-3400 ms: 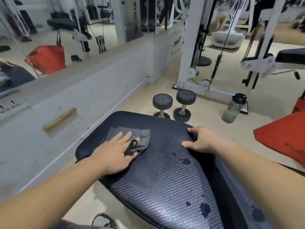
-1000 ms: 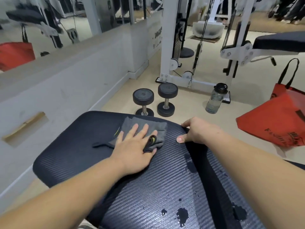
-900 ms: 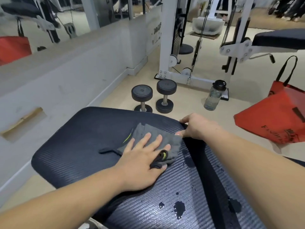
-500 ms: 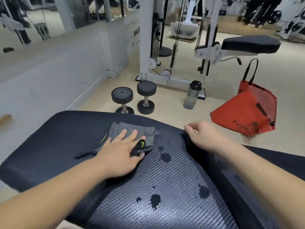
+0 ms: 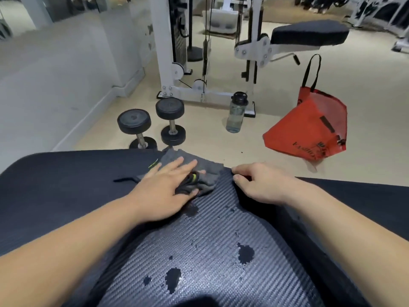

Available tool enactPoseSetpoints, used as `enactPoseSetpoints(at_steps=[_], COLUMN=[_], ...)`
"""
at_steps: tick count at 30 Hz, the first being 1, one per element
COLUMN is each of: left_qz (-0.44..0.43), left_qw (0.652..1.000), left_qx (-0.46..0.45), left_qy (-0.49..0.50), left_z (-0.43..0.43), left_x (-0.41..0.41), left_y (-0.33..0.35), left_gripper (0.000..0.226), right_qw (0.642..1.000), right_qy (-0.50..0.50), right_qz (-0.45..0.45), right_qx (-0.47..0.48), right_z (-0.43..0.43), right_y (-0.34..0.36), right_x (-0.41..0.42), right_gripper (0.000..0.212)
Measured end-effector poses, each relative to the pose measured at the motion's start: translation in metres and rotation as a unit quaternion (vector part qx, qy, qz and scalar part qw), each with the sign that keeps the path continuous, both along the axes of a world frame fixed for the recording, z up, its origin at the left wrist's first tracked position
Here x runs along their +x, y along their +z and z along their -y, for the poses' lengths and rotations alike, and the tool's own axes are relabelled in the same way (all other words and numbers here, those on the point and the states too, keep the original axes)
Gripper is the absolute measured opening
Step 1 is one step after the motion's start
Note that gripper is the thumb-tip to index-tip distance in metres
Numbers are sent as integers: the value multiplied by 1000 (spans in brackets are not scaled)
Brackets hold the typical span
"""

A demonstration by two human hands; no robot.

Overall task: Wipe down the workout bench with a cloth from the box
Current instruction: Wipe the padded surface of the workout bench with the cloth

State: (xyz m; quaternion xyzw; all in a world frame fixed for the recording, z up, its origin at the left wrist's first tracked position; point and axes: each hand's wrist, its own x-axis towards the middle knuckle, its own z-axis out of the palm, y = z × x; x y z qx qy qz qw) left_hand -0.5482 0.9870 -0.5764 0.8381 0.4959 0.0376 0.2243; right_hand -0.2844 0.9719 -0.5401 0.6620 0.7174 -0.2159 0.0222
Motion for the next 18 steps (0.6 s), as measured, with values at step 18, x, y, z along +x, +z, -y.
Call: enactPoseSetpoints(at_steps=[18], left_qz=[-62], left_qw=[997], left_qx=[3], left_qy=[-35], left_z=[66], left_x=[8], left_y=[13], left_gripper=[83], right_qw=[999], right_qy=[10], right_qz=[-26], right_qx=[-15], right_z=[1], right_y=[-7], right_x=[2], right_gripper=[45])
